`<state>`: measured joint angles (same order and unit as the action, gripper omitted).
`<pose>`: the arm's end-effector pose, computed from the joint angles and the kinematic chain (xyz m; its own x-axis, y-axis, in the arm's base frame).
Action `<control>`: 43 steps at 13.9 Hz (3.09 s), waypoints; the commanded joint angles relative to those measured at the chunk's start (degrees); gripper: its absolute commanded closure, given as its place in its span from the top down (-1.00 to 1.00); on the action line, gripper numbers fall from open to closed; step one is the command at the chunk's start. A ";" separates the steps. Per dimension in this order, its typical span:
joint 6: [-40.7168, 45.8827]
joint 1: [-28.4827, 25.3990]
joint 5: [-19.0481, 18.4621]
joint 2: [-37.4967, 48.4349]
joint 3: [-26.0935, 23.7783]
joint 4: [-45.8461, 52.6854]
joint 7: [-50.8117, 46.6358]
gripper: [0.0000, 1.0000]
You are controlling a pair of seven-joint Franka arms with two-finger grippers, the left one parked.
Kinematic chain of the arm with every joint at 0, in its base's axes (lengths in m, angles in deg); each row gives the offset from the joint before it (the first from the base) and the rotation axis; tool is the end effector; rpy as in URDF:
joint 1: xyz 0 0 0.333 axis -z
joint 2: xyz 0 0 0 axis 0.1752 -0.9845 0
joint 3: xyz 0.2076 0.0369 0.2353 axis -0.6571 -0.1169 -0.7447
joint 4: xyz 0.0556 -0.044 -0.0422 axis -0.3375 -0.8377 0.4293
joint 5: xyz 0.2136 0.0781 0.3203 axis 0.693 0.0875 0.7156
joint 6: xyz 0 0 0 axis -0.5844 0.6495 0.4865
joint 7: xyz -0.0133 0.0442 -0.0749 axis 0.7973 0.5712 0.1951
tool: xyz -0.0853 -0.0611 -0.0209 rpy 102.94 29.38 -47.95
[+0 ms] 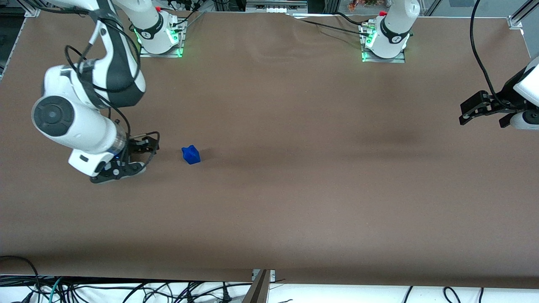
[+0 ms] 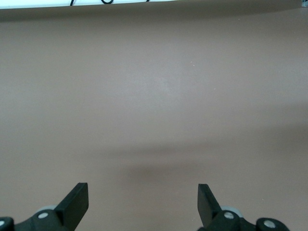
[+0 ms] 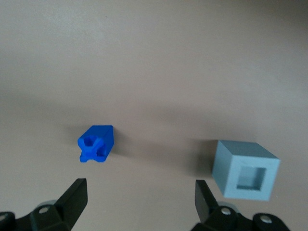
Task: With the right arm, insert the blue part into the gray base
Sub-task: 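Move the open right gripper over the blue block, then lower the right gripper and close it on the blue block, then carry the held blue block over the gray base's hole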
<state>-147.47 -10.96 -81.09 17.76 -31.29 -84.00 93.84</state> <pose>0.6497 0.1572 0.4127 0.9536 0.2839 -0.1005 0.2889 -0.9566 0.0390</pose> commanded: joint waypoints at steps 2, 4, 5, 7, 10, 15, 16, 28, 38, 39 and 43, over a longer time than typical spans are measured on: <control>-4.55 -1.97 0.52 -2.08 0.13 -2.33 -2.18 0.98; -7.19 -2.06 0.78 -3.31 -1.52 -4.17 -2.18 0.98; -9.03 -2.06 1.57 -3.49 -1.80 -5.84 -2.18 0.98; -12.02 -2.06 3.50 -3.49 -1.80 -8.74 -2.18 0.98; -12.38 -3.38 3.60 -4.72 -1.89 -9.19 -2.18 0.98; -13.53 -3.99 4.12 -6.30 -1.89 -9.90 -2.62 0.98; -13.88 -3.99 4.04 -7.00 -1.89 -9.90 -2.62 0.98; -15.11 -5.23 4.21 -8.15 -1.89 -12.09 -2.71 0.98; -15.11 -5.58 4.21 -7.80 -2.24 -13.06 -2.71 0.06; -15.11 -5.58 4.21 -7.80 -2.24 -13.06 -2.71 -0.02; -14.50 -5.58 4.21 -7.27 -2.15 -12.54 -2.71 -0.27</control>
<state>-161.87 -16.48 -77.55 8.64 -33.31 -95.34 91.72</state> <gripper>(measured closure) 0.493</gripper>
